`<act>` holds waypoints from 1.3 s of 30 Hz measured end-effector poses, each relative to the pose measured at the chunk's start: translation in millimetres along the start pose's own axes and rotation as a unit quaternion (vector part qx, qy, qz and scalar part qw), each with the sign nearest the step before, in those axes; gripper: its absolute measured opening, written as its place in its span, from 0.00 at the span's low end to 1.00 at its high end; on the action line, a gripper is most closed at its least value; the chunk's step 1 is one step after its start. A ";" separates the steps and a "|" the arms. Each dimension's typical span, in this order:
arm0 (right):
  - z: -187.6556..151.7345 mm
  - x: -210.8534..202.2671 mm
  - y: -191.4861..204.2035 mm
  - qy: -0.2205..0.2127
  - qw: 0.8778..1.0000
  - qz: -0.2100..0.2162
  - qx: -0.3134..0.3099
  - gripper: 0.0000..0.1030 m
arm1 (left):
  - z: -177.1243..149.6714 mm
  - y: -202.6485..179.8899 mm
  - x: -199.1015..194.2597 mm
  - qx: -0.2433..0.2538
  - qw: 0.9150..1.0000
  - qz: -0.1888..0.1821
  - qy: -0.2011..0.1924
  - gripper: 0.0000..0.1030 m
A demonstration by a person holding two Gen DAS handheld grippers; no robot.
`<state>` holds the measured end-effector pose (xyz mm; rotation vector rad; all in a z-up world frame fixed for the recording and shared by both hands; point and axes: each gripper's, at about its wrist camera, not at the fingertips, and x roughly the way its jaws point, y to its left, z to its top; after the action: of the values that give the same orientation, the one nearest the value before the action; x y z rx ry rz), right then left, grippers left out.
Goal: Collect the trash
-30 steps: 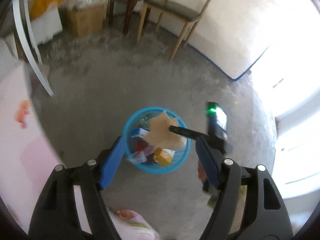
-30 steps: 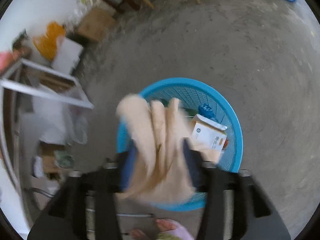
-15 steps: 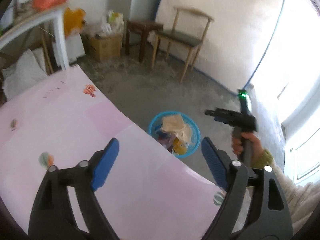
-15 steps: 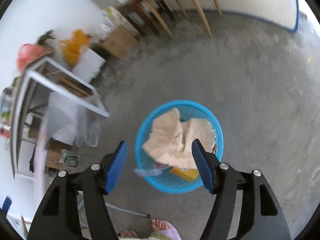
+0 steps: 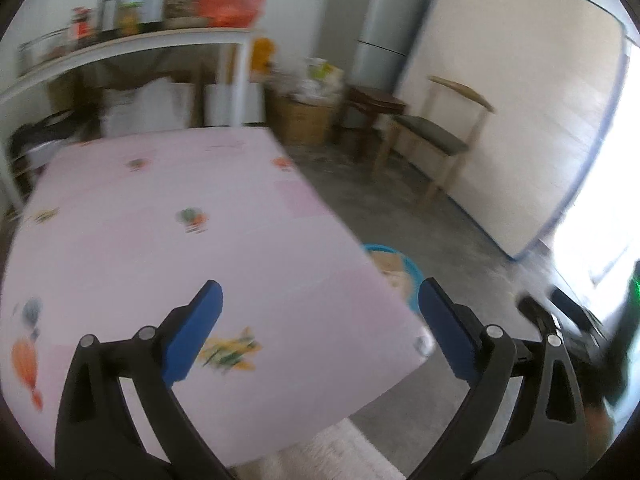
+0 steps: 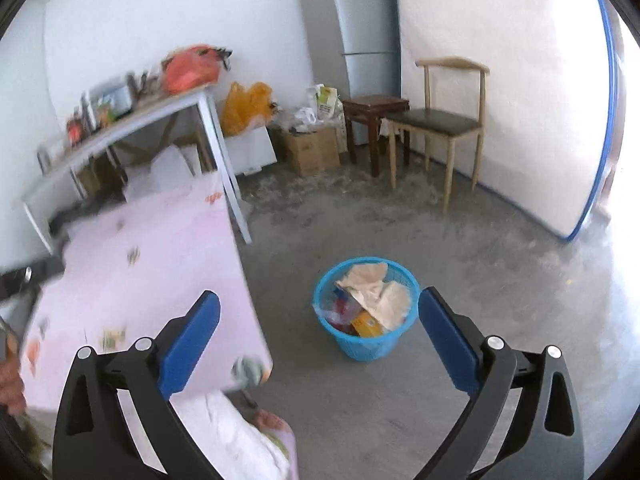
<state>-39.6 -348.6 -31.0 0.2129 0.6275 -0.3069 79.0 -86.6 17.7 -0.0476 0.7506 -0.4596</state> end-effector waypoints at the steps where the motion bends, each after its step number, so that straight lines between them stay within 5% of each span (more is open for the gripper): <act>1: -3.0 -10.0 10.4 -0.002 1.000 -0.013 -0.020 0.94 | -4.4 2.1 -5.3 -0.005 1.000 0.024 -0.004 0.92; 6: -24.3 -46.7 55.2 -0.029 0.995 -0.046 -0.089 0.94 | -23.9 -3.0 -29.7 0.013 0.994 0.102 -0.037 0.92; 14: -37.2 -37.6 70.2 0.016 0.993 -0.088 -0.071 0.94 | -60.7 0.1 -26.8 0.033 0.984 0.174 0.020 0.92; 21: -52.2 -29.2 71.0 0.044 0.991 -0.104 -0.069 0.94 | -79.8 3.8 -22.2 0.019 0.983 0.178 0.048 0.92; 39: -50.6 -19.8 54.9 0.053 0.990 -0.126 -0.042 0.94 | -78.6 8.9 -25.8 -0.001 0.979 0.197 0.041 0.92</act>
<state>-63.3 -278.5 -53.4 0.0683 0.7736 -0.5129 13.6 -58.3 -25.2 0.1180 0.8188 -0.0821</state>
